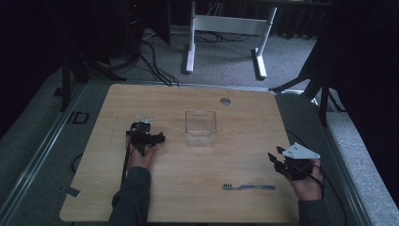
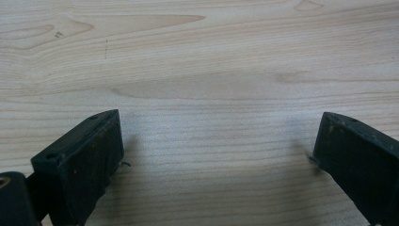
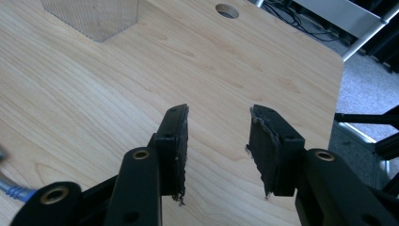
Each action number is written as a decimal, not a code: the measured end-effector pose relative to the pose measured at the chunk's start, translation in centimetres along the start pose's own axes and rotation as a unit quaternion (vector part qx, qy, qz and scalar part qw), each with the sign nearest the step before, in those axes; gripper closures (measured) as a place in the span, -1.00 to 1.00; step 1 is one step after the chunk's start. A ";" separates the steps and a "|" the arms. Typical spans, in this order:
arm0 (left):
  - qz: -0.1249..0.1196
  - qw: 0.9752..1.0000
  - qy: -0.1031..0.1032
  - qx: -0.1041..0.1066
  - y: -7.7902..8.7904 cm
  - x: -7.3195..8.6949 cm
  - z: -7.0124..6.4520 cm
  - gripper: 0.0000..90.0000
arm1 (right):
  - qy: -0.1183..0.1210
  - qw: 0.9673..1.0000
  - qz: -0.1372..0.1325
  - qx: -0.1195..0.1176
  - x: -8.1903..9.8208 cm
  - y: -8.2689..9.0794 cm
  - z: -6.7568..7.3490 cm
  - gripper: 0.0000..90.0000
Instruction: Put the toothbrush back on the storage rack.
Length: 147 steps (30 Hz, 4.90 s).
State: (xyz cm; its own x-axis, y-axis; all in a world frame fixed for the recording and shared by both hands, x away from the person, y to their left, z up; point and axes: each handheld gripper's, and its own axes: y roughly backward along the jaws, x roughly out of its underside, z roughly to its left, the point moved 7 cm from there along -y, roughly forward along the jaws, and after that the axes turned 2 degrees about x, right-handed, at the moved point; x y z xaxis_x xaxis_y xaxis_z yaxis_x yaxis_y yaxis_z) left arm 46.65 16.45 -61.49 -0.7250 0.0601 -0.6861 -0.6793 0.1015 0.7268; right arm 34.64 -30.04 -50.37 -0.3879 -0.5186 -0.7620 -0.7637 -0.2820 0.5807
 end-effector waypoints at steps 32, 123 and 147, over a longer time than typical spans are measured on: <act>0.000 1.000 0.000 0.000 0.0 0.0 0.0 -0.95 | 0.058 0.996 0.042 -0.059 -1.3 0.0 1.6 0.43; 0.000 1.000 0.001 0.000 0.0 0.0 0.0 -0.95 | 0.155 0.968 0.110 -0.164 -2.6 -1.5 5.5 0.45; 0.000 1.000 0.001 0.000 0.0 0.0 -0.1 -0.95 | 0.175 0.959 0.131 -0.181 -2.4 -1.9 6.3 0.43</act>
State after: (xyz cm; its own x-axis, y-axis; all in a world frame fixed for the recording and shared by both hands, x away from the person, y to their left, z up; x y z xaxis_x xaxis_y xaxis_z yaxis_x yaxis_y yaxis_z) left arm 46.69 16.37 -61.48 -0.7257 0.0585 -0.6855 -0.6788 0.1011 0.7273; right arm 33.73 -23.15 -51.47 -0.2965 -0.8316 -0.4696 -0.4095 -0.3335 0.8492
